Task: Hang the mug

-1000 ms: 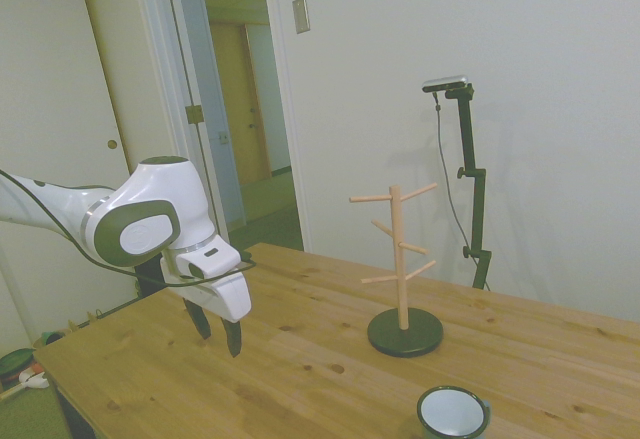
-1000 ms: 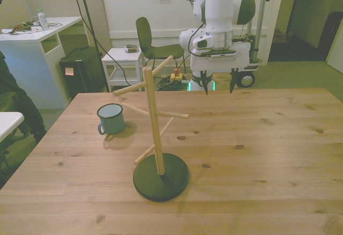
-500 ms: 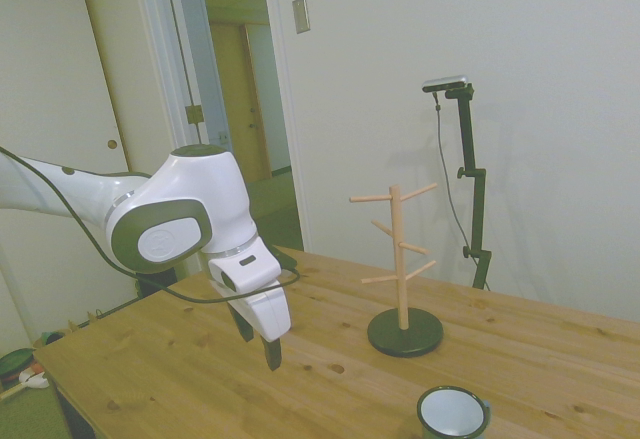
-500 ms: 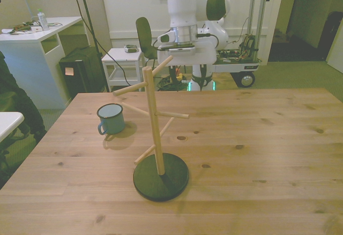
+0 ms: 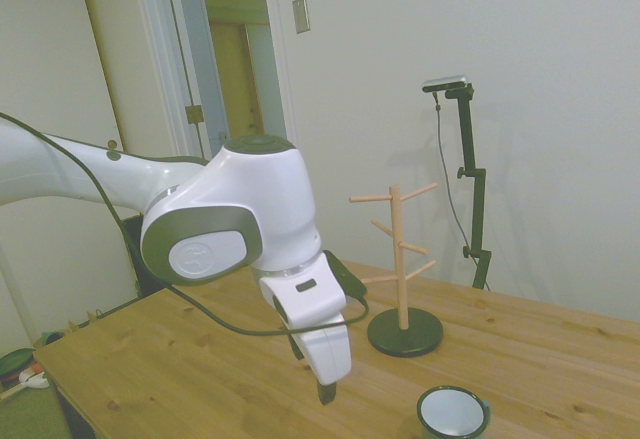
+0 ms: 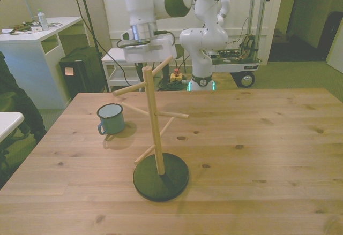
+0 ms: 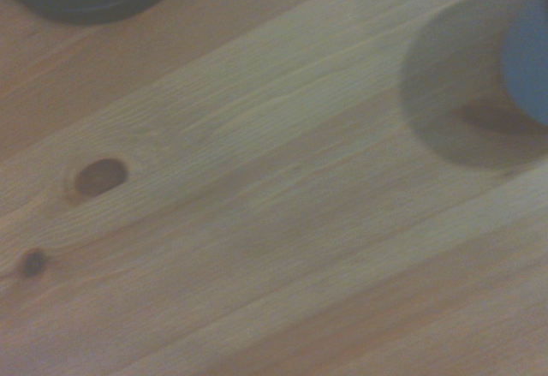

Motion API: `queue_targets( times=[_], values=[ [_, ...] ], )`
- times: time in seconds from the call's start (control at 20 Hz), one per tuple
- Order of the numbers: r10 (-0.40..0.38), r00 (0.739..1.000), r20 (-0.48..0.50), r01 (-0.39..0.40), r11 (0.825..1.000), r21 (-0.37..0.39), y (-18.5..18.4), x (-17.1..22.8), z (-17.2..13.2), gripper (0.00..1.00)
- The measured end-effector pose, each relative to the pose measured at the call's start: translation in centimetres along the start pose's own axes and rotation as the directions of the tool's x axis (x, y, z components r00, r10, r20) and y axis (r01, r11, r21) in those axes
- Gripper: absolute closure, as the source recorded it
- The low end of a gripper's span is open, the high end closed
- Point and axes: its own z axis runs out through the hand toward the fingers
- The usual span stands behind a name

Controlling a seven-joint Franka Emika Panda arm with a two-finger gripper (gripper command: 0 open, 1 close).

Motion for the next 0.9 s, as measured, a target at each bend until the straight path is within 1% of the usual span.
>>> queue_targets(
  times=[0.15,0.3,0.45,0.65,0.9],
  values=[
    [0.056,0.998,0.005,-0.056,0.998,0.012,2.9,4.0,-1.5,0.0],
    [0.098,0.995,0.012,-0.098,0.995,0.029,4.6,7.0,-2.9,0.0],
    [0.115,0.993,0.02,-0.116,0.993,0.035,4.2,9.0,-3.2,0.0],
    [0.134,0.99,0.036,-0.135,0.99,0.029,3.3,11.7,-2.5,0.0],
    [0.169,0.984,0.047,-0.171,0.985,0.032,4.9,15.8,-2.8,0.0]
  ],
)
